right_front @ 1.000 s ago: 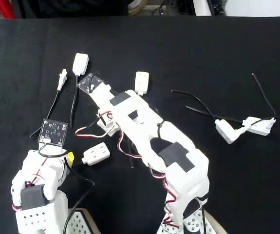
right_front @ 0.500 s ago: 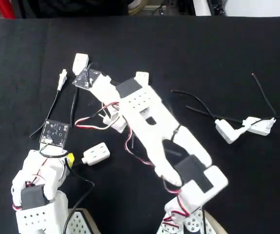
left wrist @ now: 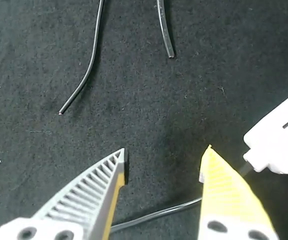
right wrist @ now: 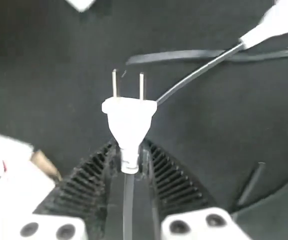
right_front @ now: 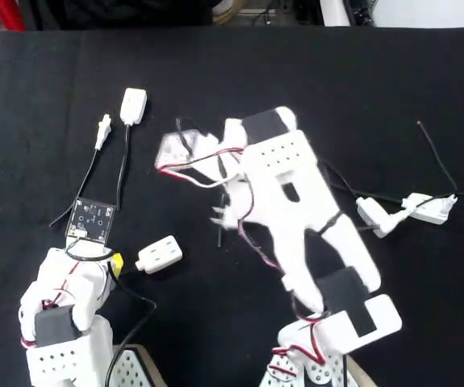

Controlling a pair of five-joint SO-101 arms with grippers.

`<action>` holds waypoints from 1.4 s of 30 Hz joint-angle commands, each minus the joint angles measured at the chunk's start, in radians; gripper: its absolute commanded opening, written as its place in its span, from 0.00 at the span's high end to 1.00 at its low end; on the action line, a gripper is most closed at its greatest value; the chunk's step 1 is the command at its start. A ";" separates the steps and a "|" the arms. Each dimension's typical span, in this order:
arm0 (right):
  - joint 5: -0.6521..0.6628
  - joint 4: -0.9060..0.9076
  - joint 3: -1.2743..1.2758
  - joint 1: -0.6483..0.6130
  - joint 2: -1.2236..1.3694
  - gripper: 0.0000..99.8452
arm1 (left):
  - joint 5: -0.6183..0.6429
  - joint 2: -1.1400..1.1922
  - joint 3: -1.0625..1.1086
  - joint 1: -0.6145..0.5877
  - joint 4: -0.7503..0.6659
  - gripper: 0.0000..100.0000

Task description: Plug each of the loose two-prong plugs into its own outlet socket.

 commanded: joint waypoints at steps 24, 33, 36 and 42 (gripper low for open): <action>0.140 -0.273 0.545 0.250 -0.180 0.83 | -0.043 -0.002 0.010 0.036 -0.018 0.76; -0.002 -0.288 0.920 0.008 -0.697 0.83 | -0.041 -0.002 0.010 0.036 -0.018 0.76; -0.133 -0.368 1.021 -0.095 -0.811 0.83 | -0.041 -0.002 0.010 0.038 -0.018 0.76; -0.311 -0.585 1.162 -0.213 -0.835 0.83 | -0.041 -0.002 0.010 0.038 -0.017 0.76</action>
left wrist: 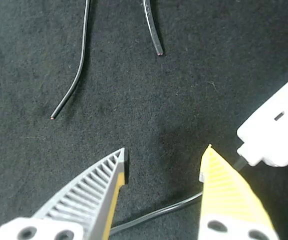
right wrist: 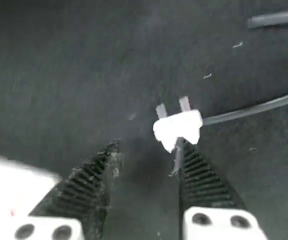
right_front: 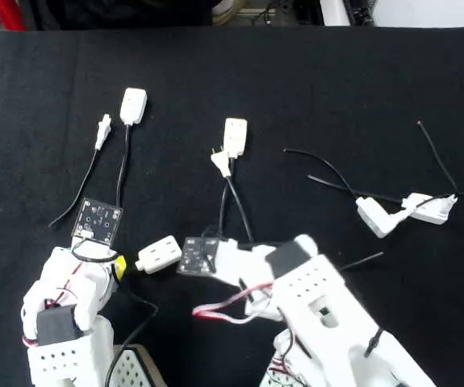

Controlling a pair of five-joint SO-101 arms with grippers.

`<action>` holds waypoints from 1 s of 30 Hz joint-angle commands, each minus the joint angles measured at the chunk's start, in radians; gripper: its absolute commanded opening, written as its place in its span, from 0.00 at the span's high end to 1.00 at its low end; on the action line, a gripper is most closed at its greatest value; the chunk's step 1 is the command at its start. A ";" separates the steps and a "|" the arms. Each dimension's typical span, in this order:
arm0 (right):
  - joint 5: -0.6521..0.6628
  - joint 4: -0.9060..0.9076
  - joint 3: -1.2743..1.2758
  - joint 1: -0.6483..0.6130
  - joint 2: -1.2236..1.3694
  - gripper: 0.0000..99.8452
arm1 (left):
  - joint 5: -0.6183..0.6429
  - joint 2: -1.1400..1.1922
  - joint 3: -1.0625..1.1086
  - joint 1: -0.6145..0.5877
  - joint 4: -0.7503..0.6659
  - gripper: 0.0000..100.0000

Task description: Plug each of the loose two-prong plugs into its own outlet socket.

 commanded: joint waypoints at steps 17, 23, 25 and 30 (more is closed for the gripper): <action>0.163 -0.147 0.108 0.180 -0.019 0.83 | -0.009 -0.005 -0.002 0.012 -0.017 0.76; 0.169 -0.167 0.104 0.180 -0.019 0.84 | -0.009 -0.005 -0.002 0.012 -0.015 0.76; 0.176 -0.169 0.105 0.178 -0.019 0.88 | -0.009 -0.005 -0.002 0.012 -0.015 0.76; 0.221 -0.175 0.094 0.180 -0.019 0.95 | -0.009 -0.005 -0.002 0.012 -0.015 0.76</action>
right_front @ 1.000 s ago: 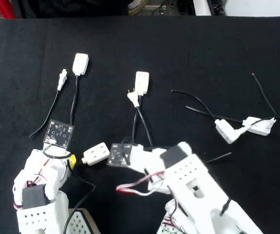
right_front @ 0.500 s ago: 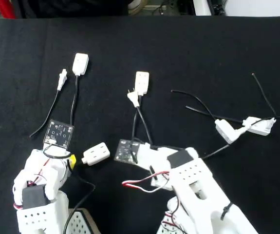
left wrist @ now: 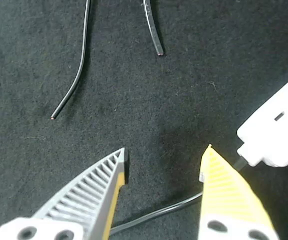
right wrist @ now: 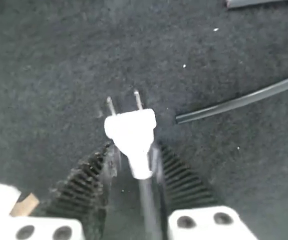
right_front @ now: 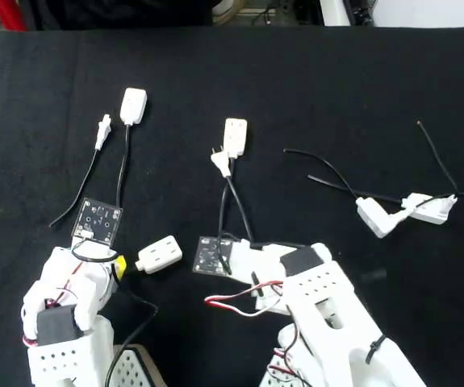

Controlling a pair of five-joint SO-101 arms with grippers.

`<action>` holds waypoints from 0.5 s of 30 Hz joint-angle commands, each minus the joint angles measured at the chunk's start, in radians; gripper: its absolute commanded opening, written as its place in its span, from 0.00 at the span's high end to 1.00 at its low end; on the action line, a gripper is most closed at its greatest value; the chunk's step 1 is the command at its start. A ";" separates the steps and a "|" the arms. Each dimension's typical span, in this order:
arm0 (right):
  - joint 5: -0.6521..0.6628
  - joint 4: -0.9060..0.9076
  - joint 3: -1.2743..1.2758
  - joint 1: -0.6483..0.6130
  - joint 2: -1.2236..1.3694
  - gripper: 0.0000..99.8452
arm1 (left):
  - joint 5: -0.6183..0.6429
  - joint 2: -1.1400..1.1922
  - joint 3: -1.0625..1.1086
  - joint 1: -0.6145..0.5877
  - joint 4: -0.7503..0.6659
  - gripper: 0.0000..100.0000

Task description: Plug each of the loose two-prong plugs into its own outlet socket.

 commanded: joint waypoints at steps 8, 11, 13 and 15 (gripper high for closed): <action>-0.075 0.107 -0.216 0.014 -0.015 0.95 | -0.009 -0.003 -0.002 0.012 -0.015 0.76; -0.075 0.195 -0.298 0.014 -0.015 0.95 | -0.011 -0.003 -0.002 0.012 -0.015 0.76; -0.074 0.232 -0.326 0.015 -0.013 0.95 | -0.011 -0.003 -0.002 0.012 -0.015 0.76; -0.058 0.264 -0.328 0.028 -0.010 0.94 | -0.011 -0.003 -0.002 0.012 -0.014 0.76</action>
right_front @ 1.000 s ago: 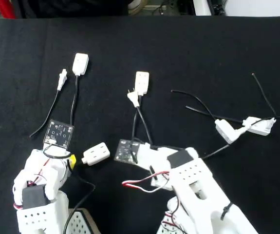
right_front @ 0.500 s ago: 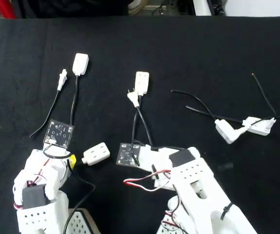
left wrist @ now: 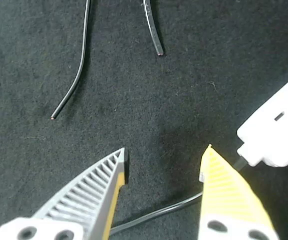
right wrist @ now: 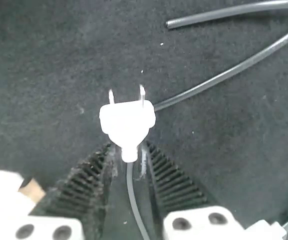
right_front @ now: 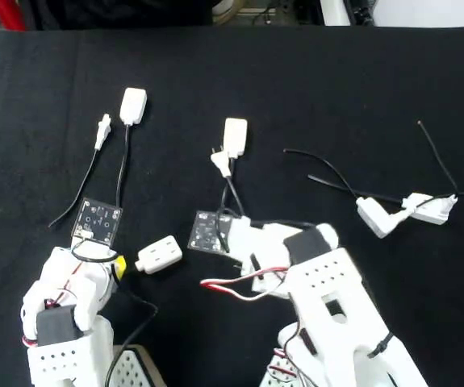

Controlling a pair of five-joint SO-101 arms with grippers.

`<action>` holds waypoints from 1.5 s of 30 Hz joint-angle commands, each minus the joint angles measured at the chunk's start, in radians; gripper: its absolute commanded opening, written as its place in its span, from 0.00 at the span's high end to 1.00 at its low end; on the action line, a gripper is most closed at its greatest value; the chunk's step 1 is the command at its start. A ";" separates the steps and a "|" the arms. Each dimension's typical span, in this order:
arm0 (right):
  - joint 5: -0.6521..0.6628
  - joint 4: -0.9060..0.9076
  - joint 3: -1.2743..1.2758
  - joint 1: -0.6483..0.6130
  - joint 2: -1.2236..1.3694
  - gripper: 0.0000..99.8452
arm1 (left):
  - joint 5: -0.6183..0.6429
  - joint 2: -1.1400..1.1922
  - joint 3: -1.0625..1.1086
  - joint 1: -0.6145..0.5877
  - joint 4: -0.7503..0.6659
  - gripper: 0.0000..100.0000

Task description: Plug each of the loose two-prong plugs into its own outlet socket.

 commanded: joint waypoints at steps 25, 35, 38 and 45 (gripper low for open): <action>0.044 -0.284 0.183 0.038 -0.018 0.98 | -0.011 -0.003 -0.002 0.012 -0.014 0.76; 0.091 -0.031 0.042 -0.140 -0.019 0.88 | -0.011 -0.003 -0.002 0.012 -0.014 0.76; 0.043 -0.043 0.050 -0.193 -0.019 0.88 | -0.011 -0.003 -0.002 0.012 -0.014 0.76; 0.029 -0.221 0.209 -0.196 -0.015 0.88 | -0.011 -0.003 -0.002 0.012 -0.012 0.76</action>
